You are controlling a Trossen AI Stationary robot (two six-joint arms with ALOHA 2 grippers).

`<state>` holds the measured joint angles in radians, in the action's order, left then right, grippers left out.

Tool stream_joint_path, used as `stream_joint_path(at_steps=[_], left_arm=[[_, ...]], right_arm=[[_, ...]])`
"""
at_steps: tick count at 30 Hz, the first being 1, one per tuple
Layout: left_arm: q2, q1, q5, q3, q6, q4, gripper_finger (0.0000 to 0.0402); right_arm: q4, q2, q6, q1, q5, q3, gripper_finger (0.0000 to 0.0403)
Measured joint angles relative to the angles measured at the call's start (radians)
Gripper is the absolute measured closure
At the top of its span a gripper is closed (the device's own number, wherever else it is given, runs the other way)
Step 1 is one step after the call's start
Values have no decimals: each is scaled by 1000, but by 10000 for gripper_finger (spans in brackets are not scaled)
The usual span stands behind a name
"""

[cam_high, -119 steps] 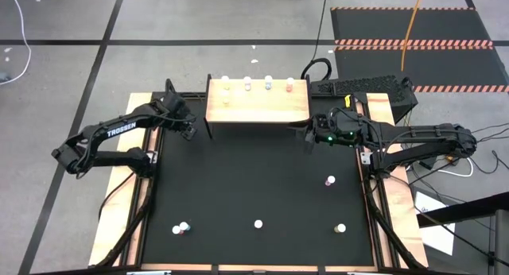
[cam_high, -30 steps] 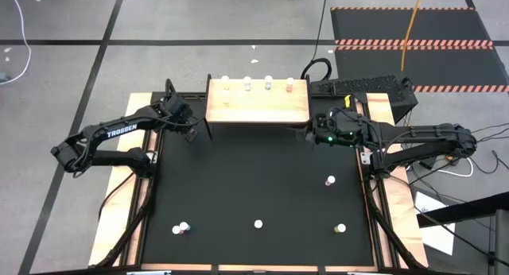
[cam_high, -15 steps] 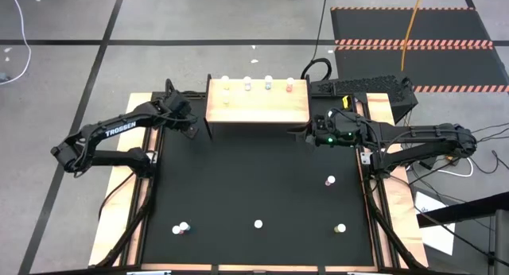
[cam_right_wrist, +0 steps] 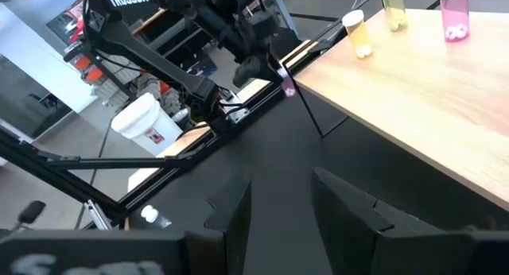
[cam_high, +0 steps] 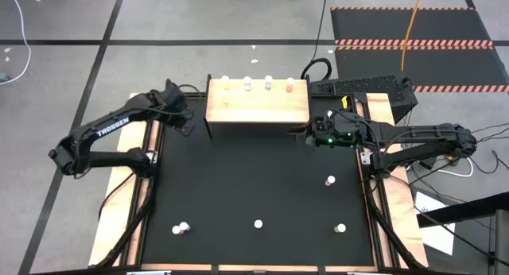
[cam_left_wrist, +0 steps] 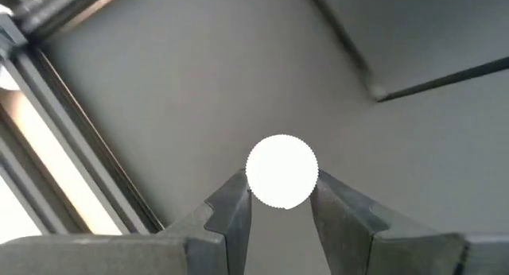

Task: Pick and place medicine bottles onto shelf by color
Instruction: Put the top pink pill bottle on the shelf aligned with the other pink bottle

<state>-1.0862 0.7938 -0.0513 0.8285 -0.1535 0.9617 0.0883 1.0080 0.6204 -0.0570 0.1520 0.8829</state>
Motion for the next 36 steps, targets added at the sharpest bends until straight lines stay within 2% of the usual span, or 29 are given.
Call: stream_joint_path(at_steps=[8, 15, 28, 36], left_arm=[[41, -71, 0, 221, -62, 124, 278], [-18, -197, 1, 463, -152, 188, 278], [-302, -437, -2, 854, -245, 234, 278], [-474, -488, -71, 1003, -206, 126, 278]], right_arm=[[0, 0, -11, 0, 0, 0, 280], [0, 0, -32, 7, 0, 0, 280], [52, 0, -65, 78, 0, 0, 280], [115, 0, -65, 92, 0, 0, 280]])
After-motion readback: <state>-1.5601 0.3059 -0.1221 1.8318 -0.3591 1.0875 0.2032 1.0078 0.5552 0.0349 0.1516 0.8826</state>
